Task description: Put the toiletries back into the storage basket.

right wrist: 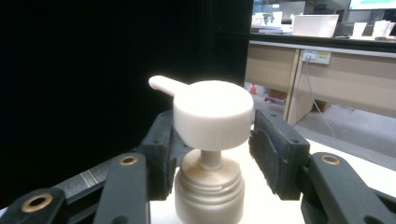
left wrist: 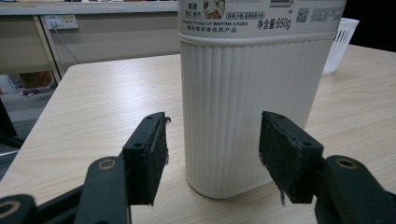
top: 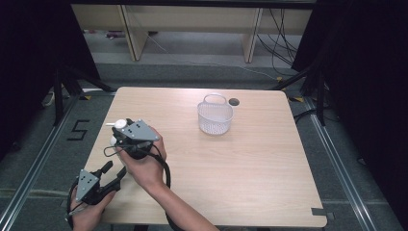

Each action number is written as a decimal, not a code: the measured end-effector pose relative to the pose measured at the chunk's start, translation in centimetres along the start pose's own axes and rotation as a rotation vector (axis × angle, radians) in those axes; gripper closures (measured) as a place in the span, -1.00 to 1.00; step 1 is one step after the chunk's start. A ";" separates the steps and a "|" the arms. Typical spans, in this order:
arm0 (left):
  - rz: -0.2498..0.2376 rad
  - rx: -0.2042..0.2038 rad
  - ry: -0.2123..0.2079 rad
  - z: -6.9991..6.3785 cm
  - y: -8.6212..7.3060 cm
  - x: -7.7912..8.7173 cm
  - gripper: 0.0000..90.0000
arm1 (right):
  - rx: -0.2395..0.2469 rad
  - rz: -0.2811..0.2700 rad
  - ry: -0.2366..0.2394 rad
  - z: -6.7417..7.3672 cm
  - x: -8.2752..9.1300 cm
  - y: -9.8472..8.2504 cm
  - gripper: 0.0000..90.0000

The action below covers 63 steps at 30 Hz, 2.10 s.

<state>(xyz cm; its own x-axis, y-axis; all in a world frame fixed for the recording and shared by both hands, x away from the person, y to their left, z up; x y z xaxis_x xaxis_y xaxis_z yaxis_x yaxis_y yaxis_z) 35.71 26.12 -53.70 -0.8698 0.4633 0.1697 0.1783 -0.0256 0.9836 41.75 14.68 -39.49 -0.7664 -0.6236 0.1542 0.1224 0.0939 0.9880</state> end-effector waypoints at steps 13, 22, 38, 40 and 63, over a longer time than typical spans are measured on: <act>-0.008 0.006 -0.002 0.0 0.0 0.0 -0.08 | 0.006 -0.023 -0.008 0.3 0.0 0.2 0.33; -0.002 -0.002 0.000 0.0 0.0 0.0 -0.09 | 0.000 -0.052 -0.016 -0.8 0.5 0.6 0.34; -0.003 0.003 0.007 0.0 0.0 0.0 -0.09 | 0.002 -0.120 -0.071 -3.9 3.5 2.9 0.34; -0.001 0.001 0.007 0.0 0.0 0.0 -0.09 | 0.006 -0.126 -0.069 -4.3 3.8 3.0 0.34; -0.006 0.007 0.010 0.0 0.0 0.0 -0.10 | -0.022 -0.132 -0.178 -9.2 7.2 2.4 0.34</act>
<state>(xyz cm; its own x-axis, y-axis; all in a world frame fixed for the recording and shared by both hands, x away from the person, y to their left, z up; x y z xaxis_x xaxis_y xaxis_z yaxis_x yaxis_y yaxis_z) 35.75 26.11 -53.65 -0.8755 0.4545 0.1642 0.1762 -0.0163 0.9842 42.27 3.28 -36.03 -0.8758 -0.4821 0.0243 0.0263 0.0025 0.9997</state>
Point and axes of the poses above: each handheld gripper's, and its own axes: x roughly backward along the jaws, y roughly out of its top, z roughly to its left, the point moved 6 cm from there along -x, roughly forward along the jaws, and after that the axes turned 6 degrees about -y, right-handed, at the moved point
